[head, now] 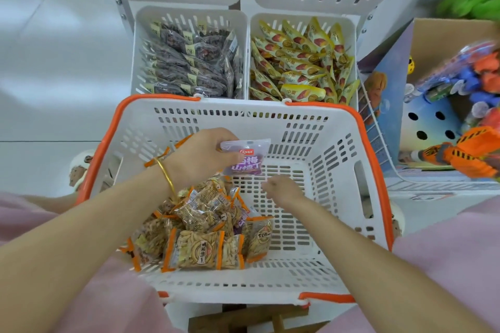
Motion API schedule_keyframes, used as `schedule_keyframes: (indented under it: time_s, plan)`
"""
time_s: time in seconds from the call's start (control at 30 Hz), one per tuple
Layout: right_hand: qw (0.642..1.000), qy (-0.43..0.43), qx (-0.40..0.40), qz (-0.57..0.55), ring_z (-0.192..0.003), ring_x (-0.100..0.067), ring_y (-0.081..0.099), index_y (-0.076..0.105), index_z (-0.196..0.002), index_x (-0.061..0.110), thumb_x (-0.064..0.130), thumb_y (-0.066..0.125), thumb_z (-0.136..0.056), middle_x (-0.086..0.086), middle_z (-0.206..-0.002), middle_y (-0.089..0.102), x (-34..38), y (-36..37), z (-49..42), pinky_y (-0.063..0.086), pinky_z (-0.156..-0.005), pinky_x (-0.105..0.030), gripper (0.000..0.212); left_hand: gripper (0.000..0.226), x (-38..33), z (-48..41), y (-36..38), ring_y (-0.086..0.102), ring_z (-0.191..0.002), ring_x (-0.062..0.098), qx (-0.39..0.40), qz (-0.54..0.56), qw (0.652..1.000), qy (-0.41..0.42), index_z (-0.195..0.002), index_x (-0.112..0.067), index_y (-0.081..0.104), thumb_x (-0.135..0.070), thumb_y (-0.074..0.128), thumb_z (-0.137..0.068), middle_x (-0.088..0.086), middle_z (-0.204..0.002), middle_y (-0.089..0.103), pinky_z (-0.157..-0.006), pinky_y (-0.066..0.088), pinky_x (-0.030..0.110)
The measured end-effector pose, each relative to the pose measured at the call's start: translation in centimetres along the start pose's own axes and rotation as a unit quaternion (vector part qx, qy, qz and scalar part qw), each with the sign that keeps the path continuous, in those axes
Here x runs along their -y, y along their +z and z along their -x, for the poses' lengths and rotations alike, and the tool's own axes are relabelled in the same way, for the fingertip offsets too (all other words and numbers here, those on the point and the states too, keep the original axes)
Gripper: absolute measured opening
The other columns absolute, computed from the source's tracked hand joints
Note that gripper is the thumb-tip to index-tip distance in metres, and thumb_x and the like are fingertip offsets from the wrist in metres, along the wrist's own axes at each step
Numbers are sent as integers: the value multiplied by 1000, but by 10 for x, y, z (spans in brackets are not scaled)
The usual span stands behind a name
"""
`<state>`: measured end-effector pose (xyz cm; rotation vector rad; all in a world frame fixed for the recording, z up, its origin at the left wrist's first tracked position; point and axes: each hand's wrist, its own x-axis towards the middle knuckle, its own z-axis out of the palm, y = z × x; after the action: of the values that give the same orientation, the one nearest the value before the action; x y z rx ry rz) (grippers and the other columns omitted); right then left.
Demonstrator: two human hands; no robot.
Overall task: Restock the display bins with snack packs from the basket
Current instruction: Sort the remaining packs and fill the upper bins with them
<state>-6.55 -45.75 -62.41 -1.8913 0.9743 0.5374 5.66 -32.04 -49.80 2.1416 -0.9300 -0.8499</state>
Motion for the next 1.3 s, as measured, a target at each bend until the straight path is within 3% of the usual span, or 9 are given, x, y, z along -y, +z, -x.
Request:
schedule_keyframes:
  time_s: [0.1,0.2,0.3,0.5,0.63,0.73,0.87,1.07,1.3]
  plan:
    - [989,-30,44,136,-57,-14,37,42,-69,12,26,39,-100,-3,-70,44,-14,26,-12,32,-55,-28,34,10,2,4,-3,47,-41,-6,-6,6,1000,-13,-96,-7,63,-15,59,-91,-6,-67,51,-37,30,7]
    - [981,-18,84,172,-51,-14,35,37,-59,14,21,49,-97,-3,-60,37,-13,47,-16,30,-50,-26,40,18,7,7,-6,55,-61,10,-5,13,999,-36,-98,-1,63,-17,58,-92,9,-85,61,-51,42,16]
    - [987,-11,67,145,-45,-15,31,34,-52,13,12,54,-91,-4,-52,32,-10,46,-17,34,-53,-26,44,17,9,6,-8,62,-89,33,-11,49,997,-64,-101,-4,60,-17,60,-91,17,-96,66,-80,53,45]
    - [985,-89,-41,144,-59,-12,36,34,-66,17,2,43,-91,2,-65,38,15,-18,10,27,-51,-23,31,22,-1,0,-13,61,-94,40,-41,53,995,-71,-109,-8,52,-22,57,-93,20,-96,63,-81,52,53]
    - [971,-186,-78,126,-75,-21,54,40,-72,19,8,49,-94,1,-72,47,40,-88,52,46,-66,-33,26,36,-8,-8,-19,64,-83,35,-98,37,993,-60,-123,-9,45,-27,55,-93,15,-90,63,-73,55,51]
    - [972,-226,-51,46,-64,-14,64,48,-78,14,6,53,-94,11,-59,51,44,-119,80,55,-73,-44,18,36,-14,-12,-24,60,-60,25,-130,27,990,-47,-115,1,49,-28,54,-93,10,-74,61,-52,50,37]
    - [969,-236,-29,69,-72,-17,70,55,-88,17,10,51,-96,10,-64,62,54,-142,106,48,-56,-18,11,17,-29,-12,-20,64,-81,40,-139,85,986,-49,-86,-20,42,-27,56,-94,23,-85,63,-73,54,53]
    - [956,-284,-65,-24,-76,-21,66,59,-91,15,13,53,-96,-1,-77,64,69,-150,121,57,-75,-37,8,39,-35,-10,-15,67,-80,27,-70,162,983,-55,-104,1,52,-36,55,-92,20,-100,65,-77,57,44]
    - [945,-287,-108,-116,-78,-29,64,55,-81,8,11,57,-93,-3,-101,66,81,-136,109,58,-66,-40,12,40,-41,-1,-15,65,-81,24,20,319,946,-55,-114,2,59,-32,47,-97,22,-102,67,-65,56,28]
